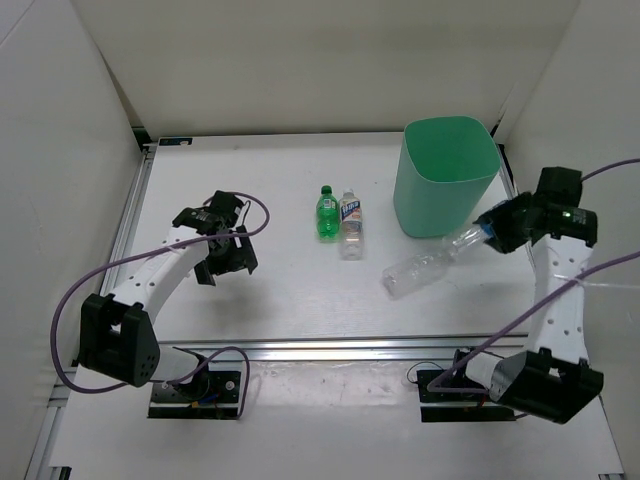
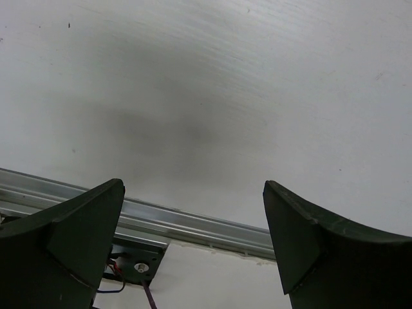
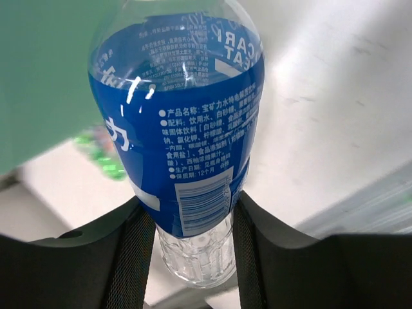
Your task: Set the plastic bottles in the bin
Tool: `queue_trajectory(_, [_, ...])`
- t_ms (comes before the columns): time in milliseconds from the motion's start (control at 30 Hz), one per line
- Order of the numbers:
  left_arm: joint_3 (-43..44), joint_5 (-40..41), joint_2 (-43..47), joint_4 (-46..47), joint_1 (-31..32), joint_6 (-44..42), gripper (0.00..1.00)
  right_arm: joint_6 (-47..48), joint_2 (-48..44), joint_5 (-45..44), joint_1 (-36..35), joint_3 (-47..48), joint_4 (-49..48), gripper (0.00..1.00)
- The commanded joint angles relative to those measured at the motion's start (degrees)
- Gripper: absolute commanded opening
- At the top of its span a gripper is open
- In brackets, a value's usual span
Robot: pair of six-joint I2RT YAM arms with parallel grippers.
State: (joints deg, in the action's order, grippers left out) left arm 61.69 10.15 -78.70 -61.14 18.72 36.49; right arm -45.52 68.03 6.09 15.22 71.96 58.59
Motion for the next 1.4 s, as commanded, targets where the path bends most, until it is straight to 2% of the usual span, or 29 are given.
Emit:
queue_trajectory(0, [2.6, -0.9, 0.7, 0.8, 0.6, -0.1, 1.0, -3.3, -2.3, 3.0, -0.4, 10.0, 3.8, 0.23])
queue_trajectory(133, [3.1, -0.9, 0.2, 0.8, 1.1, -0.6, 1.0, -2.8, 3.8, 2.9, -1.8, 23.5, -0.3, 0.23])
queue_trajectory(267, [3.6, -0.4, 0.2, 0.8, 1.1, -1.2, 1.0, 2.4, 15.0, 0.3, -7.9, 36.2, -7.2, 0.32])
queue_trajectory(333, [3.6, -0.4, 0.2, 0.2, 1.1, -1.2, 1.0, 4.9, 19.7, -3.0, -9.7, 45.0, -7.2, 0.34])
queue_trajectory(400, [3.6, -0.4, 0.7, 0.2, 1.1, -1.7, 1.0, 5.5, 26.3, -3.0, -10.8, 50.1, -7.2, 0.4])
queue_trajectory(500, [4.1, 0.7, 1.3, -0.3, 1.1, -1.7, 1.0, 5.0, 33.4, 0.4, -11.4, 58.0, -6.6, 0.41])
queue_trajectory(567, [4.1, 1.4, 1.3, -0.9, 1.1, -1.7, 1.0, 4.1, 35.0, 1.0, -11.4, 58.8, -6.6, 0.72])
queue_trajectory(600, [4.1, 1.4, 1.3, -0.9, 1.1, -1.7, 1.0, 3.6, 35.0, 1.0, -11.4, 58.8, -6.6, 0.82])
queue_trajectory(633, [4.1, 1.9, 1.3, -1.4, 1.1, -2.2, 1.0, 3.6, 35.0, -0.2, -11.4, 57.6, -5.6, 0.98])
queue_trajectory(667, [4.1, 2.4, 1.9, -1.4, 1.1, -2.2, 1.0, 2.8, 32.7, -1.6, -12.0, 55.9, -5.6, 1.0])
queue_trajectory(833, [3.5, 3.6, 2.4, -2.0, 1.1, -2.2, 1.0, 2.2, 19.1, -8.5, -12.5, 37.5, -8.4, 1.0])
queue_trajectory(967, [3.5, 3.6, 1.9, -1.4, 1.1, -2.2, 1.0, 2.2, 12.9, -9.8, -12.5, 31.7, -7.0, 1.0])
queue_trajectory(1067, [4.7, 3.6, -0.4, -0.8, 1.1, -1.7, 1.0, 2.2, 7.7, -9.8, -12.0, 22.0, -5.7, 1.0])
queue_trajectory(1100, [4.7, 3.0, -0.9, -0.8, 1.1, -1.7, 1.0, -0.2, 6.1, -8.0, -10.8, 14.0, -5.7, 1.0])
queue_trajectory(1167, [5.2, 3.0, -1.8, -0.3, 1.1, -1.7, 1.0, -2.8, 1.2, -3.6, -8.6, 5.2, -6.4, 1.0])
queue_trajectory(1200, [5.2, 3.0, -2.5, -0.3, 1.1, -1.7, 1.0, -4.5, -2.5, -1.5, -6.8, -3.3, -7.1, 1.0])
queue_trajectory(1300, [5.8, 2.4, -3.1, -0.3, 1.1, -1.7, 1.0, -5.3, -8.1, 3.5, -4.2, -13.4, -10.2, 1.0])
queue_trajectory(1367, [5.2, 1.9, -3.1, 0.2, 1.1, -1.7, 1.0, -5.8, -8.1, 4.5, -2.2, -18.1, -10.2, 1.0])
